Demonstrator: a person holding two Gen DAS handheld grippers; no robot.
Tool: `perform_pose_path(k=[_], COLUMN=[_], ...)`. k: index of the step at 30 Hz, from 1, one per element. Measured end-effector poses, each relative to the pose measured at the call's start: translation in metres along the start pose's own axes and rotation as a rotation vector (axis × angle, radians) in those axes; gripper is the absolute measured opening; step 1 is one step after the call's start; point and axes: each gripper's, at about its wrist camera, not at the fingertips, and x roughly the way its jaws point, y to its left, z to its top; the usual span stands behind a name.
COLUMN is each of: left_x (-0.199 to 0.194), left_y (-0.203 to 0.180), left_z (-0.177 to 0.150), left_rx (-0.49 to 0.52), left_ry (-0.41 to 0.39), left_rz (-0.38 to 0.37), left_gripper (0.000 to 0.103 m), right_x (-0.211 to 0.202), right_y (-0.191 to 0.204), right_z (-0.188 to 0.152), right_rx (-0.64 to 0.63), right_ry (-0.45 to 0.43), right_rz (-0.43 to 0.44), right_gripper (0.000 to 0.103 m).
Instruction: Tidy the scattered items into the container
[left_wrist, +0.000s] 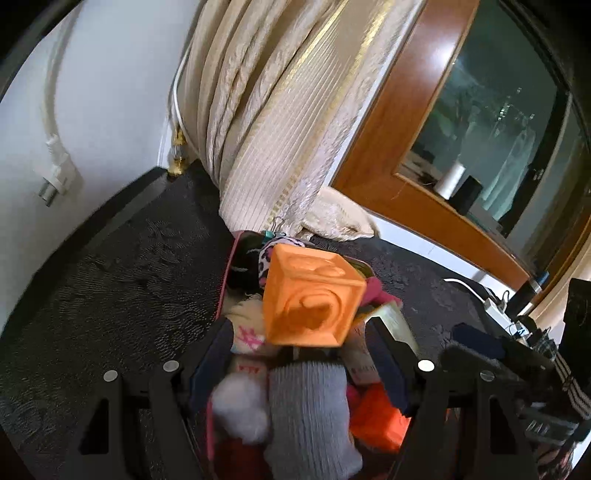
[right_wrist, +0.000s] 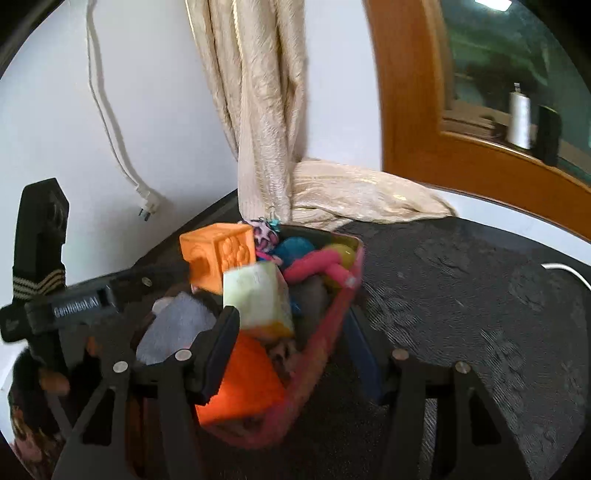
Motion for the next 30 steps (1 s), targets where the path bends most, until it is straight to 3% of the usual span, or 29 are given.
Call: perform_pose_path(k=[3,7,13,20,23,25,26,30], left_x=[-0.016,-0.024,-0.007,-0.007,-0.02,-0.033,-0.04,-0.063], left_y=[-0.003,-0.009,-0.019,-0.019,-0.023,-0.025,-0.026,-0.033], left_z=[-0.012,-0.03,-0.041,-0.044,-0.047,-0.05,-0.051,-0.06], left_rx=[0.029,0.063,0.081,0.074,0.066,0.05,0.039,0.007], left_ry=[-0.004,0.028,0.085,0.096,0.062,0.015,-0.01,-0.079], left_rz=[0.01,0.032,0.062,0.077,0.111,0.165,0.196,0.286], left_gripper=[0.075,0.075,0.075,0.075,0.076,0.087,0.102,0.103], right_x=[-0.017,-0.009,0.013,0.012,0.003,-0.007,-0.013,-0.038], right_y=[-0.007,-0.002,0.013,0.011,0.006,0.0,-0.003,-0.014], right_z=[-0.019,-0.036,-0.029,-0.029,-0.034,-0.036,-0.038,-0.044], right_rx=[-0.008,-0.027,-0.032,-0.031,-0.001,0.033,0.055,0.126], right_ry=[0.015,0.067,0.069,0.069,0.06,0.046,0.035,-0.001], right_rz=[-0.014,-0.015,-0.042,-0.041,-0.031,-0.026,-0.023,-0.008], right_gripper=[0.063,0.063,0.063,0.063,0.064,0.069,0.076,0.081])
